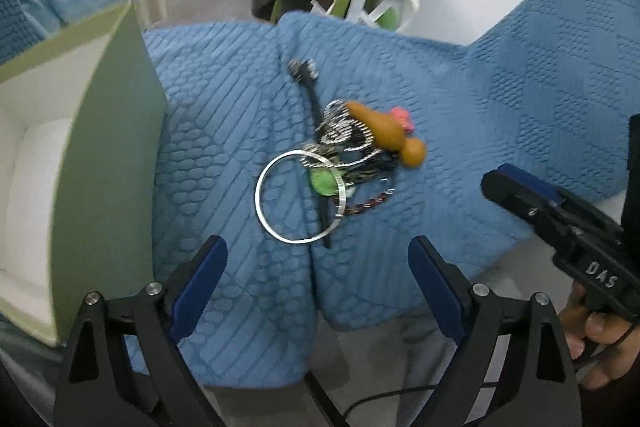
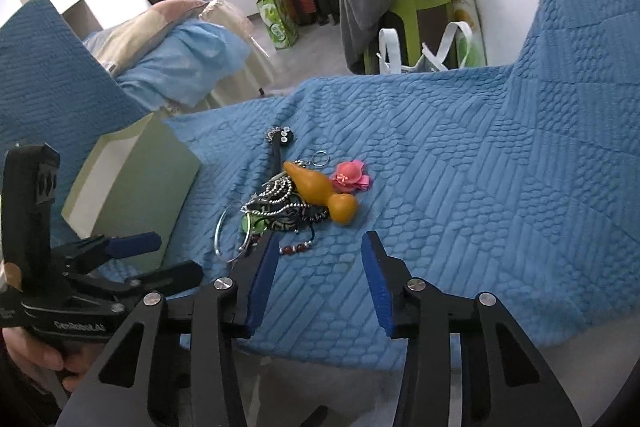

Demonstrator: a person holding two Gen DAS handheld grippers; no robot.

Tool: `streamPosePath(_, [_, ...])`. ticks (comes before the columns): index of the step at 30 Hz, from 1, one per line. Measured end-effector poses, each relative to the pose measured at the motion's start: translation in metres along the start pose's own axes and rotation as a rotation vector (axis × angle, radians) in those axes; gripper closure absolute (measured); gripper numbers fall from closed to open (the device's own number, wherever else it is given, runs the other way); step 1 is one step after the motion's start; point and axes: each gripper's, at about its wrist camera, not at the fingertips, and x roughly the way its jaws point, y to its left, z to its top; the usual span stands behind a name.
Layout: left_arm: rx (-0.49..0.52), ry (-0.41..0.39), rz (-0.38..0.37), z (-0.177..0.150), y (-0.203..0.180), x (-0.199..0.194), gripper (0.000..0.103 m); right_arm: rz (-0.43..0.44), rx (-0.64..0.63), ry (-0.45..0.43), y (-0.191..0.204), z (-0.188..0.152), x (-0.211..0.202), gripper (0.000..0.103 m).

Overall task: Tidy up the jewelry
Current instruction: 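Move the right tool to the orange gourd charm while the left tool approaches the silver bangle, then close the right tool on the orange gourd while the left tool grips the silver bangle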

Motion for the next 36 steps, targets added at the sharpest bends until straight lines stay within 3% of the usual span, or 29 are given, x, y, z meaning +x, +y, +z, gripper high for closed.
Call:
streamPosePath(3, [-0.022, 0.011, 0.015, 0.000, 0.010, 0.014, 0.013, -0.016, -0.023, -0.011, -0.002, 0.002, 0.016, 0.063])
streamPosePath(6, [-0.018, 0.005, 0.036, -0.001, 0.015, 0.021, 0.025, -0.029, -0.034, -0.012, -0.005, 0.004, 0.031, 0.062])
streamPosePath(12, [-0.019, 0.022, 0.055, 0.000, 0.023, 0.033, 0.025, -0.048, -0.057, 0.027, -0.012, 0.006, 0.063, 0.061])
streamPosePath(21, [0.067, -0.013, 0.075, 0.005, 0.018, 0.042, 0.026, -0.079, -0.110, 0.041, -0.015, 0.015, 0.087, 0.065])
streamPosePath(25, [0.088, -0.037, 0.052, 0.006, 0.016, 0.039, 0.025, -0.067, -0.123, 0.034, -0.013, 0.014, 0.088, 0.079])
streamPosePath(36, [0.129, -0.053, 0.011, 0.003, 0.008, 0.040, 0.023, -0.059, -0.067, 0.045, -0.014, 0.010, 0.083, 0.079])
